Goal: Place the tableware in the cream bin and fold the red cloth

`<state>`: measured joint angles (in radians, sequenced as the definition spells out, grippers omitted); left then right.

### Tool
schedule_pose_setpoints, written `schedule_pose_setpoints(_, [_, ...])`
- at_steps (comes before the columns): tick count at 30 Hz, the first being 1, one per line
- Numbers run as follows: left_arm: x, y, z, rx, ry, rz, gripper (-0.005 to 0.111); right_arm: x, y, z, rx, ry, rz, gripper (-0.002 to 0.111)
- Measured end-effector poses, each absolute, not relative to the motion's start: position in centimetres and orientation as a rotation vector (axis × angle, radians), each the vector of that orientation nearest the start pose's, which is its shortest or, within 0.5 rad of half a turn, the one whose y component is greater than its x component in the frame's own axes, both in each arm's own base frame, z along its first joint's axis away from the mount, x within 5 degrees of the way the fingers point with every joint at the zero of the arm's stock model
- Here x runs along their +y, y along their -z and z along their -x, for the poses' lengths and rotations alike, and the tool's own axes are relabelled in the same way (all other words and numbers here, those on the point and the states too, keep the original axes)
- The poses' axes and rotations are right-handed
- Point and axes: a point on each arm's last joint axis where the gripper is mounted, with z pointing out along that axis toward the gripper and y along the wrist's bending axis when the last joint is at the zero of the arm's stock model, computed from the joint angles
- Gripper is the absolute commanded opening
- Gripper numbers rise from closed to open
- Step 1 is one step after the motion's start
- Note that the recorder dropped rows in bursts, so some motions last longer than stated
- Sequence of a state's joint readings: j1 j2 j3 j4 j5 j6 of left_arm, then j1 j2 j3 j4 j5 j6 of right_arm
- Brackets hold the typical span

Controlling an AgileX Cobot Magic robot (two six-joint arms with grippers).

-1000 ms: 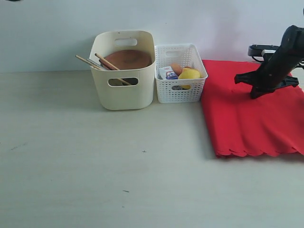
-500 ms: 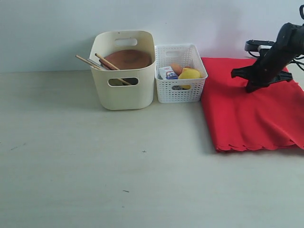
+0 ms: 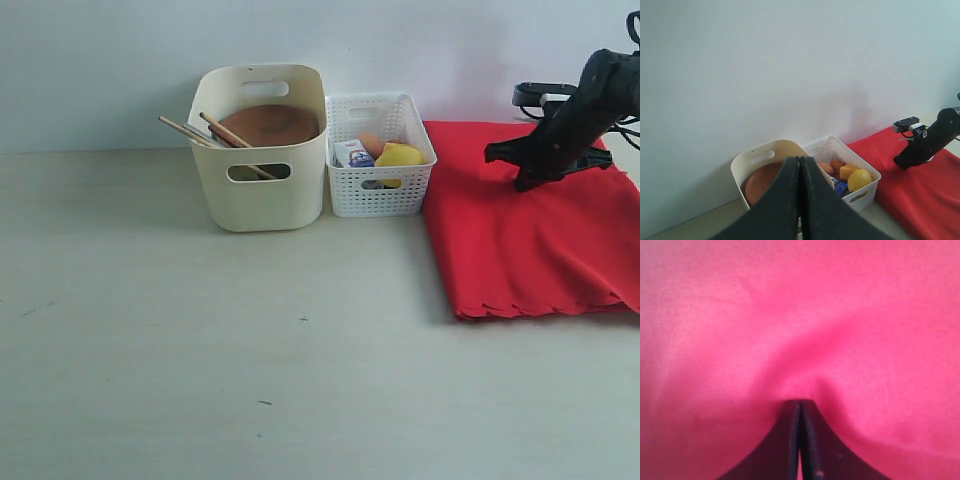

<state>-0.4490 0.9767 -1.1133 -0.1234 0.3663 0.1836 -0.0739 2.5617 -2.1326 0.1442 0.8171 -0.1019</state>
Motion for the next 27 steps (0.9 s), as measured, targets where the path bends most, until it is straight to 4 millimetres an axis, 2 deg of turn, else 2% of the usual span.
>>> schedule_pose_setpoints(6, [-9.2,-44.3,-18.2,1.655,0.320,-0.472,0.000,-3.0,-11.2,-53.4,2.728,-0.114,-0.038,0.000])
schedule_pose_setpoints(10, [-9.4,-44.1,-18.5,1.666,0.319,-0.475,0.000,-2.9,-14.2,-53.1,2.710,-0.121,-0.022,0.000])
schedule_pose_setpoints(15, [-10.1,-42.9,-20.0,1.716,0.314,-0.487,0.000,-2.8,-18.1,-52.1,2.692,-0.125,-0.010,0.000])
schedule_pose_setpoints(22, [-11.0,-41.2,-21.9,1.787,0.306,-0.505,0.000,-2.6,-21.2,-49.0,2.698,-0.125,-0.009,0.000])
schedule_pose_setpoints(27, [-11.7,-39.9,-23.3,1.839,0.300,-0.517,0.000,-2.4,-23.6,-45.7,2.671,-0.105,-0.012,0.000])
